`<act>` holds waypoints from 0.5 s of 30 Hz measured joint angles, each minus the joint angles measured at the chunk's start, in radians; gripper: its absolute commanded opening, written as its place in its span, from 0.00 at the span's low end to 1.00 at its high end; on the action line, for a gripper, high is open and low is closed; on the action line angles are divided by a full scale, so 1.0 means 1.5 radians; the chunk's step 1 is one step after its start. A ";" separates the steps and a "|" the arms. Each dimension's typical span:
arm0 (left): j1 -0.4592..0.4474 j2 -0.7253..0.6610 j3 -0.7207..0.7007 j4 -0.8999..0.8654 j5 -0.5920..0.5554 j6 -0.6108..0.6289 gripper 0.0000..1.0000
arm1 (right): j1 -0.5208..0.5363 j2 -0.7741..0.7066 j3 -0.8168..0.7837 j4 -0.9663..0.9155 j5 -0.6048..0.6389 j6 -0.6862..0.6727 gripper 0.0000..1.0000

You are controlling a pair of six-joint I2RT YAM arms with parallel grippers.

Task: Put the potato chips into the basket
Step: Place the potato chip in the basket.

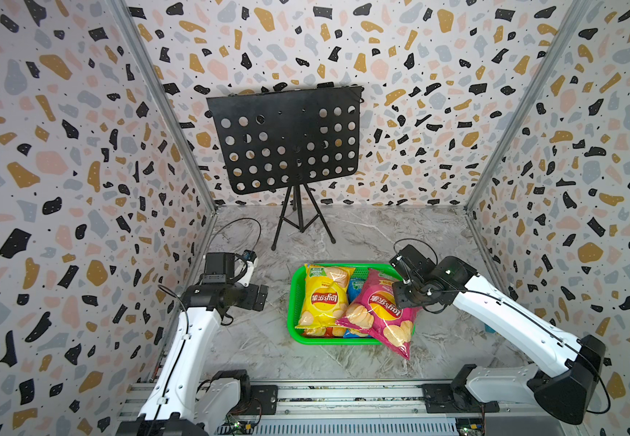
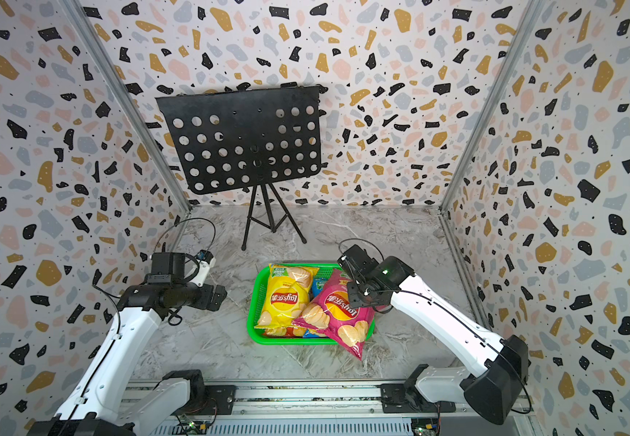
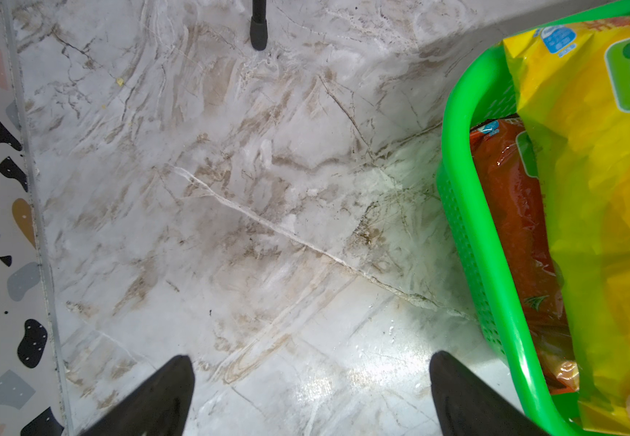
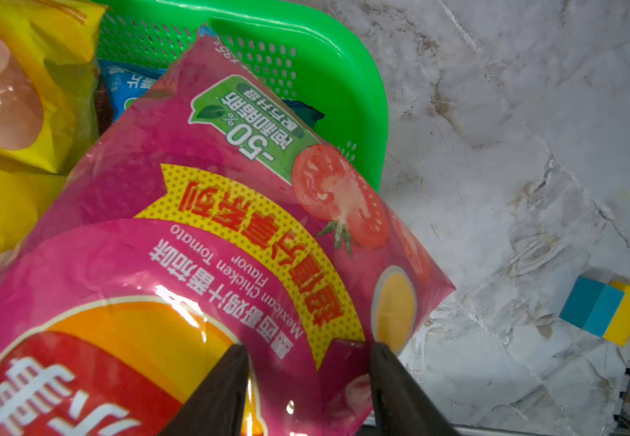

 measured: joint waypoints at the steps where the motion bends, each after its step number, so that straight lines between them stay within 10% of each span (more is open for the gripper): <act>1: 0.000 0.000 0.000 0.000 0.000 0.000 1.00 | 0.000 -0.003 -0.005 0.006 -0.001 0.003 0.56; 15: 0.000 0.000 0.000 0.000 0.000 0.000 1.00 | -0.011 -0.066 -0.010 0.001 0.016 0.013 0.60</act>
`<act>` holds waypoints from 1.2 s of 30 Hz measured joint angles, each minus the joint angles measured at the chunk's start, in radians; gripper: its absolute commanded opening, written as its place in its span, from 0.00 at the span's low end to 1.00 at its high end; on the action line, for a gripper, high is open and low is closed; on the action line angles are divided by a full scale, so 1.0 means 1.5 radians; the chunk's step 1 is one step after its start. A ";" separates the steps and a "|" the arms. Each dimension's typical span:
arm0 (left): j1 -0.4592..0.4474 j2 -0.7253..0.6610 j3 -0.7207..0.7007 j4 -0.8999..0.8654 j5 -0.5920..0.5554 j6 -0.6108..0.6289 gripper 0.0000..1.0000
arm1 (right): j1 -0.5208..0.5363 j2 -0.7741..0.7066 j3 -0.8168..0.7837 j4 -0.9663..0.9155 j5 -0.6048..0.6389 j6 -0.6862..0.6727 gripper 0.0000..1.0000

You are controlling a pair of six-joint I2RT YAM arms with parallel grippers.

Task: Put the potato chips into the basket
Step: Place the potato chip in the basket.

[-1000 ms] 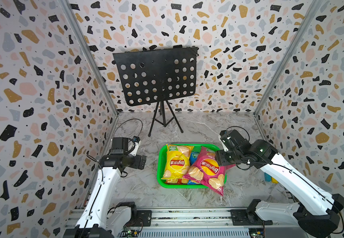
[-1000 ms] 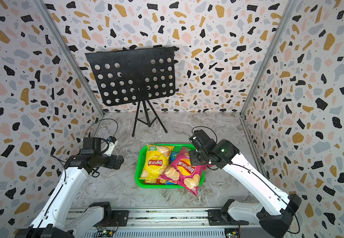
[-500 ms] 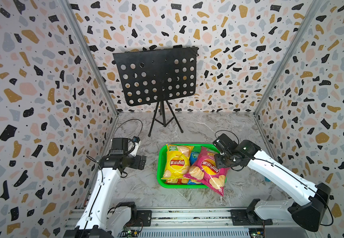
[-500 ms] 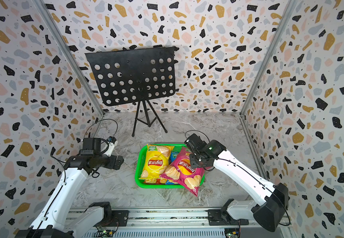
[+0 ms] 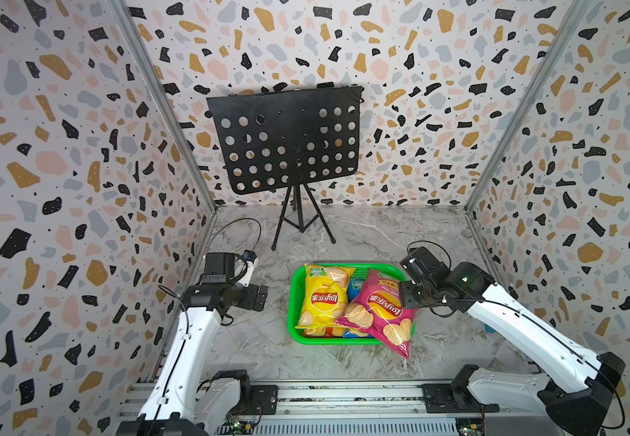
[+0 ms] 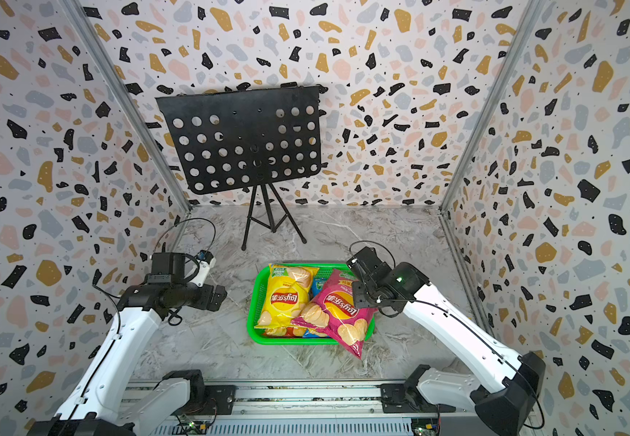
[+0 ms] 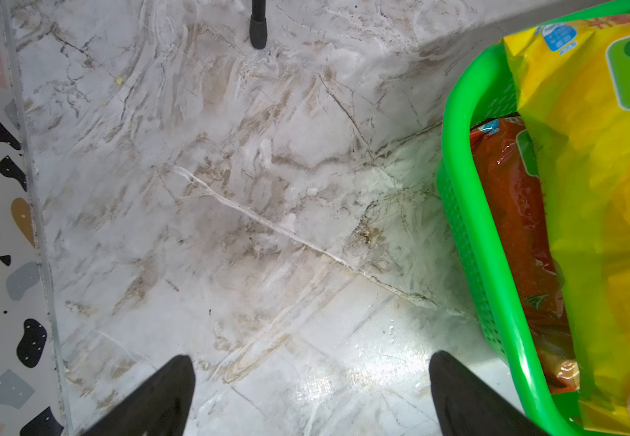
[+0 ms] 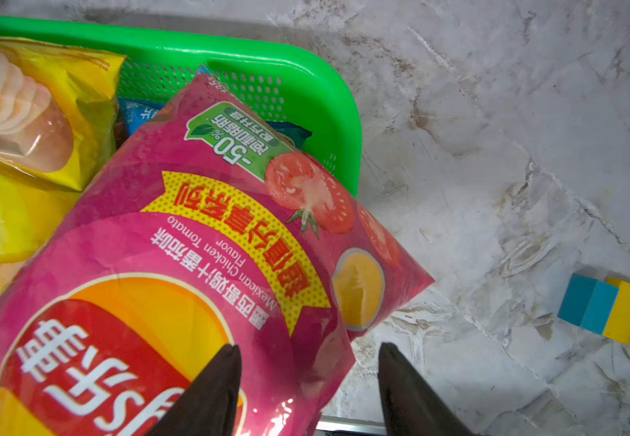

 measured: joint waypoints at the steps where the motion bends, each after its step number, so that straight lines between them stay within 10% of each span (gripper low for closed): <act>1: 0.000 0.000 0.000 0.000 0.000 0.000 1.00 | -0.001 0.002 0.000 0.000 -0.001 0.000 0.60; 6: 0.000 0.000 0.000 0.000 0.000 0.000 1.00 | -0.004 0.027 -0.022 0.017 -0.020 0.000 0.54; 15: 0.000 0.000 0.000 0.000 0.000 0.000 1.00 | -0.006 0.053 -0.031 0.052 -0.037 -0.015 0.00; 36: 0.000 0.000 0.000 0.000 0.000 0.000 1.00 | -0.007 0.006 0.025 0.092 -0.092 -0.260 0.00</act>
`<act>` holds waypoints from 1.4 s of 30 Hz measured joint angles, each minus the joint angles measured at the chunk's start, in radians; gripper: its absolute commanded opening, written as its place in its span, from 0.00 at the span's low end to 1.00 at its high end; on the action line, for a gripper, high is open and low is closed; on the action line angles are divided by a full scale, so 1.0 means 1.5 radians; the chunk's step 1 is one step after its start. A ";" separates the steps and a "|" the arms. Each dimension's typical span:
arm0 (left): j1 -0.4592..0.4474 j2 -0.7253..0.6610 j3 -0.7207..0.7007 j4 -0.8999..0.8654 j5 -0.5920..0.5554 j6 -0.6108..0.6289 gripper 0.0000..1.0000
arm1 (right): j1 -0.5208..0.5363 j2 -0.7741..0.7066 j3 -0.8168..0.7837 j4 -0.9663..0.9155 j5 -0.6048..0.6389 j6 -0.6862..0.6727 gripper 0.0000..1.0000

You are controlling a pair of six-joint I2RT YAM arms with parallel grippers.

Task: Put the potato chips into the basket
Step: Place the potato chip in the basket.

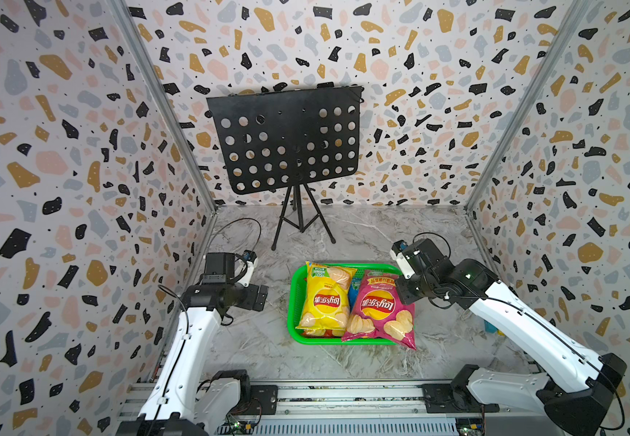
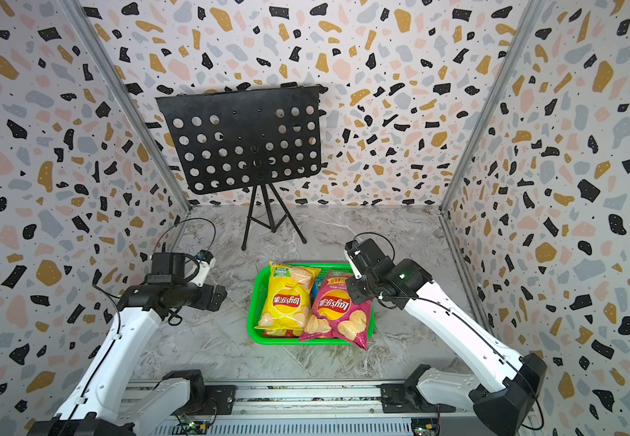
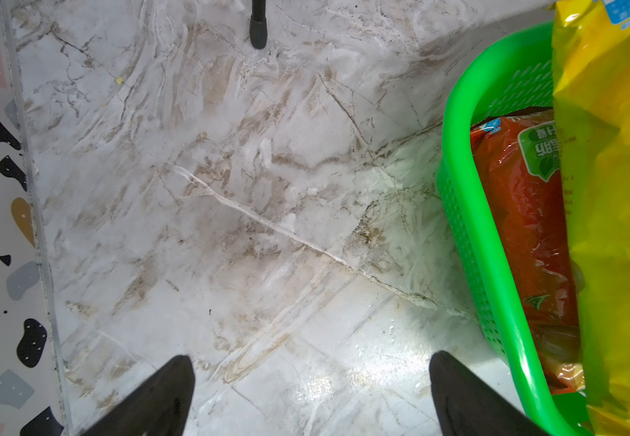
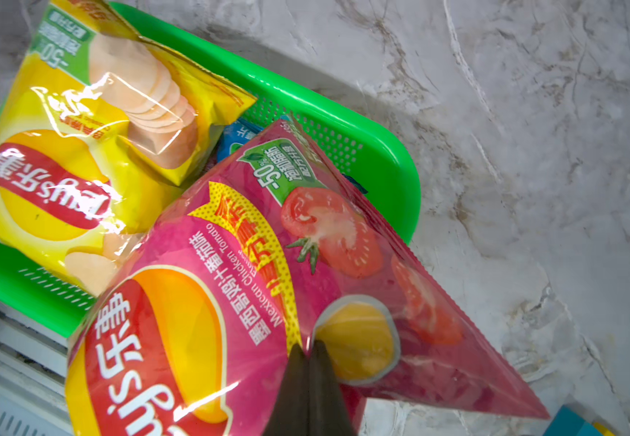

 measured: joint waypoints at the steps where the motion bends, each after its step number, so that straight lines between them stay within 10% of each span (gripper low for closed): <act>1: 0.000 0.000 0.000 0.000 0.000 0.000 1.00 | 0.000 0.000 0.001 0.005 -0.009 -0.010 0.00; 14: 0.000 0.000 0.000 0.000 0.000 0.000 1.00 | 0.000 0.017 -0.031 0.135 -0.080 -0.092 0.00; 21: 0.000 0.000 0.000 0.000 0.000 0.000 1.00 | 0.000 0.031 -0.036 0.141 0.024 -0.109 0.53; 31: 0.000 0.000 0.000 0.000 0.000 0.000 1.00 | -0.001 0.031 0.104 0.039 -0.072 -0.011 0.51; 42: 0.000 0.001 0.000 0.000 0.000 0.000 1.00 | -0.001 0.069 -0.033 0.021 -0.119 0.080 0.51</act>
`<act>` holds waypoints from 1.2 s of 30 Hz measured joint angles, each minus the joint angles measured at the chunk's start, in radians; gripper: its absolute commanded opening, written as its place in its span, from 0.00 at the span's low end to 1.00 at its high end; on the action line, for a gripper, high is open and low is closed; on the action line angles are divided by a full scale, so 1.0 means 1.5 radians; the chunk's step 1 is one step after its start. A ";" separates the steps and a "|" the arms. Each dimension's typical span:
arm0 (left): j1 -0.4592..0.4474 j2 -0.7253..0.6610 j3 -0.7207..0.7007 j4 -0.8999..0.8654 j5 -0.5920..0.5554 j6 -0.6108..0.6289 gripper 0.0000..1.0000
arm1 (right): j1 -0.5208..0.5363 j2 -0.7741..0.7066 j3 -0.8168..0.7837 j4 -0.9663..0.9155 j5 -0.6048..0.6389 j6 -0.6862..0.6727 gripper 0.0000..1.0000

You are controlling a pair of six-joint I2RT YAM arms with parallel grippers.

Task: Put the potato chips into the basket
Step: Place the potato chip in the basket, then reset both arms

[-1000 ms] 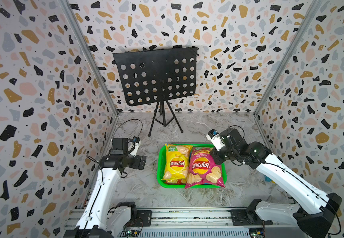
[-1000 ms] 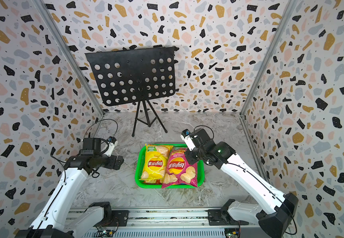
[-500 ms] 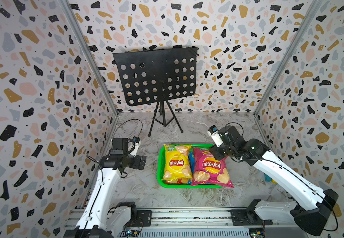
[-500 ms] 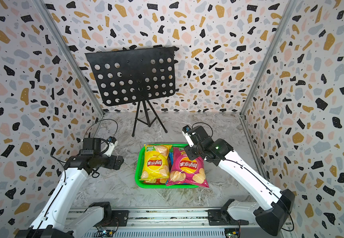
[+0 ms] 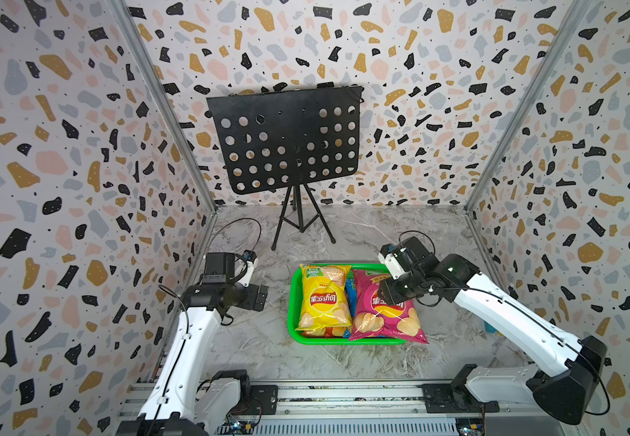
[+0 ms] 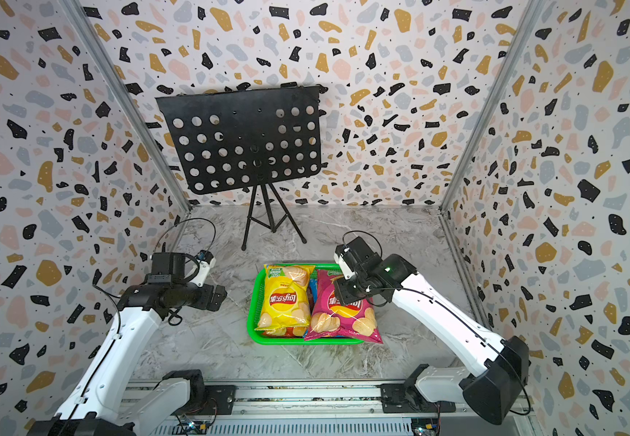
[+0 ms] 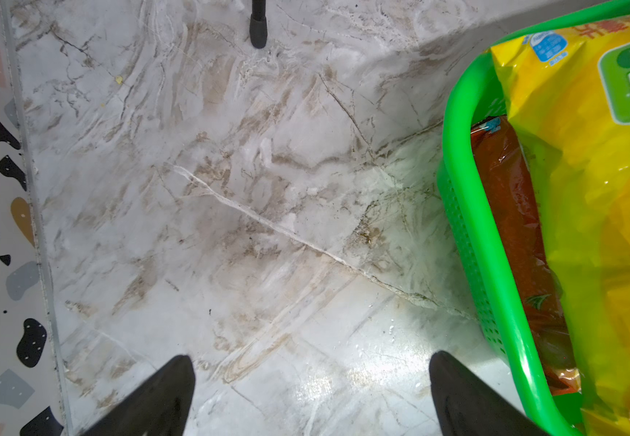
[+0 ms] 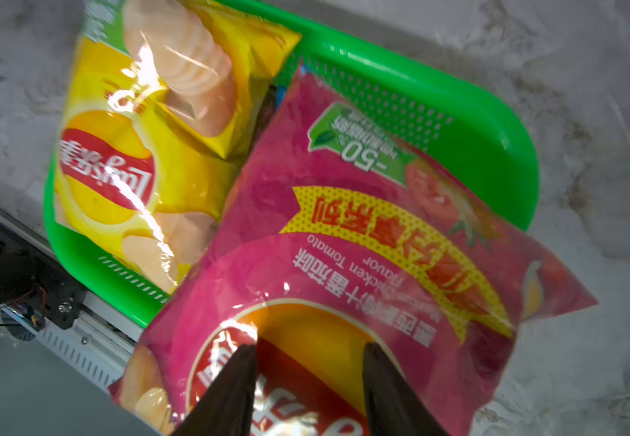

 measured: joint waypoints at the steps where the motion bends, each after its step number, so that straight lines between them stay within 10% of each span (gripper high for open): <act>1: 0.000 0.000 0.000 0.000 0.000 0.000 1.00 | 0.000 0.002 -0.015 0.006 -0.006 0.001 0.51; 19: 0.000 -0.005 0.000 0.000 0.020 0.003 1.00 | 0.015 -0.029 0.016 0.003 0.060 -0.049 0.69; 36: 0.000 0.046 -0.116 0.278 0.047 -0.011 1.00 | -0.266 -0.049 -0.018 0.113 0.173 -0.030 1.00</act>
